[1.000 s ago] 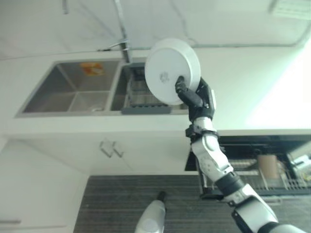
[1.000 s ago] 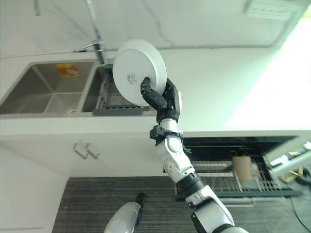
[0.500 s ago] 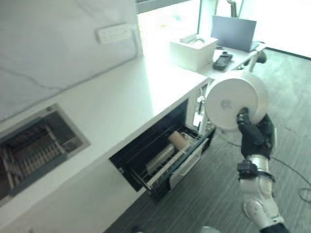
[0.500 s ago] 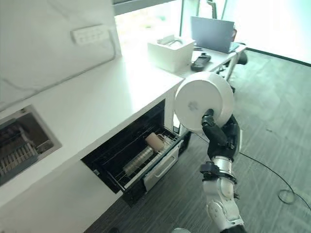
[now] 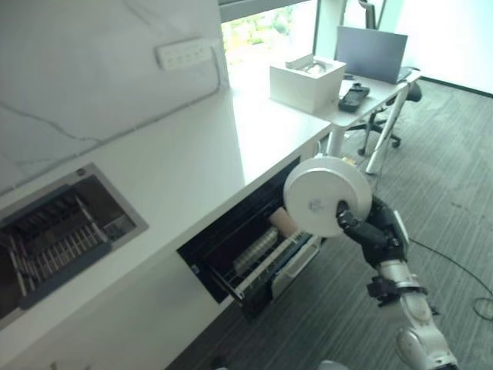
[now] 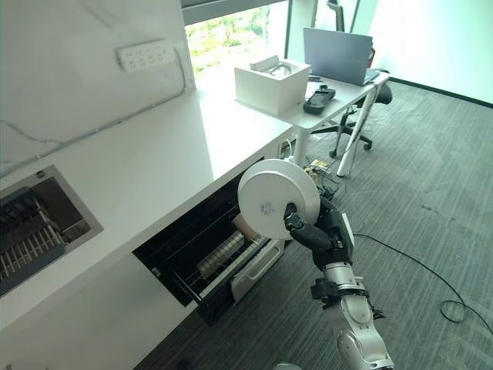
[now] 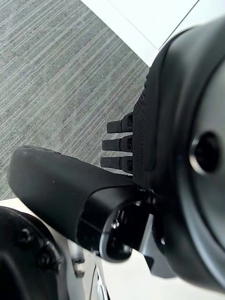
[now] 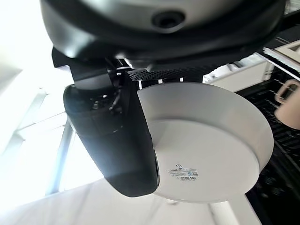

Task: Place the dishes in the dishwasher.

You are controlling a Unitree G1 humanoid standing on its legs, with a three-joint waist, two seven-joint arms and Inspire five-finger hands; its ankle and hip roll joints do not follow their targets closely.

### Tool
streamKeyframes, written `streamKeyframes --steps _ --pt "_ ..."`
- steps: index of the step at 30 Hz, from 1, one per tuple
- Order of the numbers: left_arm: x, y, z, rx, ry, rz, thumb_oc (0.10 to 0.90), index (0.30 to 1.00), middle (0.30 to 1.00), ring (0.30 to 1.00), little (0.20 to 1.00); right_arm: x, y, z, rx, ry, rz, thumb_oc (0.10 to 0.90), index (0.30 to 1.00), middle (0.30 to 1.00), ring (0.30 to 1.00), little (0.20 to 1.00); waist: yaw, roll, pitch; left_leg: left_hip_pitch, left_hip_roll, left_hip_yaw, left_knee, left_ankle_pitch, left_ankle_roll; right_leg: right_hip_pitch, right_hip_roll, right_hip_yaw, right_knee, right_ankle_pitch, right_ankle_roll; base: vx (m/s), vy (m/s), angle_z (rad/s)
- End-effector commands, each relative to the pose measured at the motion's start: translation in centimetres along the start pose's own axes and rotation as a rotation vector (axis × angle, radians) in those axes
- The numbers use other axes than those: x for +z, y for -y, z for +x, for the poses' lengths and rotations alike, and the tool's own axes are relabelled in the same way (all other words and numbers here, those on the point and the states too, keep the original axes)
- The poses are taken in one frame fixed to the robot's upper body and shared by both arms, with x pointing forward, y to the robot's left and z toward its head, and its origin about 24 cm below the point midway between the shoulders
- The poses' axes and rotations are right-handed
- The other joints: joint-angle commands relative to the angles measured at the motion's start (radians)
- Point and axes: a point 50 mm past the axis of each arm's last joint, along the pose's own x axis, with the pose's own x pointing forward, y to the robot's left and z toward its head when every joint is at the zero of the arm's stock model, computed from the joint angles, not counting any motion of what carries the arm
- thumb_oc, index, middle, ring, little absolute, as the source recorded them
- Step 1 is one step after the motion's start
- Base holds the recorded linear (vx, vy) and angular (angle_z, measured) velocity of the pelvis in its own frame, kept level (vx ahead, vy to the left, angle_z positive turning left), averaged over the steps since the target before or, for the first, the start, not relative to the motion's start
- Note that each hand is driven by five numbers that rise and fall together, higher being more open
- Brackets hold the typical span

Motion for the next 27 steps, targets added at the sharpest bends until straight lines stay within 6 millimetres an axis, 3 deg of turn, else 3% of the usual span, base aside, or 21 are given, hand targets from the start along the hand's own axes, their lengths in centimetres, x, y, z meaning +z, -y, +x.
streamKeyframes --steps 1,16,20,22,27 --pt "4.0 -0.2 -0.2 -0.016 0.105 0.032 0.8 0.9 0.9 0.9 0.9 7.5 -3.5 3.6 0.22 0.388 -0.065 0.4 0.3 0.3 0.3 0.3 0.012 -0.029 0.055 0.016 -0.06 -0.075 0.19 -0.227 0.07 0.052 0.017 -0.092 -0.053 0.026 -0.026 -0.02 0.045 0.18" --pt "5.2 -1.3 -0.3 -0.031 0.158 0.026 0.8 0.9 0.9 0.9 0.9 8.8 -4.0 6.8 0.292 0.477 -0.567 0.4 0.3 0.3 0.3 0.3 0.093 0.029 0.152 -0.048 -0.084 -0.181 0.19 -0.176 0.065 0.061 0.017 -0.181 -0.053 0.041 -0.049 -0.01 0.049 0.31" --pt "5.7 -1.8 -0.4 -0.036 0.169 0.025 0.8 0.9 0.9 0.9 0.9 9.7 -5.0 8.1 0.347 0.512 -0.756 0.4 0.3 0.3 0.3 0.3 0.113 0.03 0.181 -0.06 -0.089 -0.198 0.19 -0.163 0.065 0.045 0.011 -0.187 -0.019 0.03 -0.054 -0.01 0.023 0.15" --pt "6.0 -2.1 -0.5 -0.039 0.182 0.021 0.8 0.9 0.9 0.9 0.9 9.8 -4.5 8.8 0.316 0.515 -0.864 0.4 0.3 0.3 0.3 0.3 0.135 0.024 0.202 -0.048 -0.099 -0.214 0.19 -0.174 0.061 0.048 0.004 -0.175 0.018 -0.005 -0.048 0.07 -0.015 0.16" --pt "7.6 -2.9 -0.8 -0.015 0.242 0.032 0.8 0.9 0.9 0.9 0.9 10.4 -3.3 10.7 0.231 0.549 -1.044 0.4 0.3 0.3 0.3 0.3 0.179 0.023 0.247 -0.084 -0.116 -0.243 0.19 -0.148 0.076 -0.004 -0.017 -0.181 0.108 -0.025 -0.057 -0.07 -0.031 0.22"
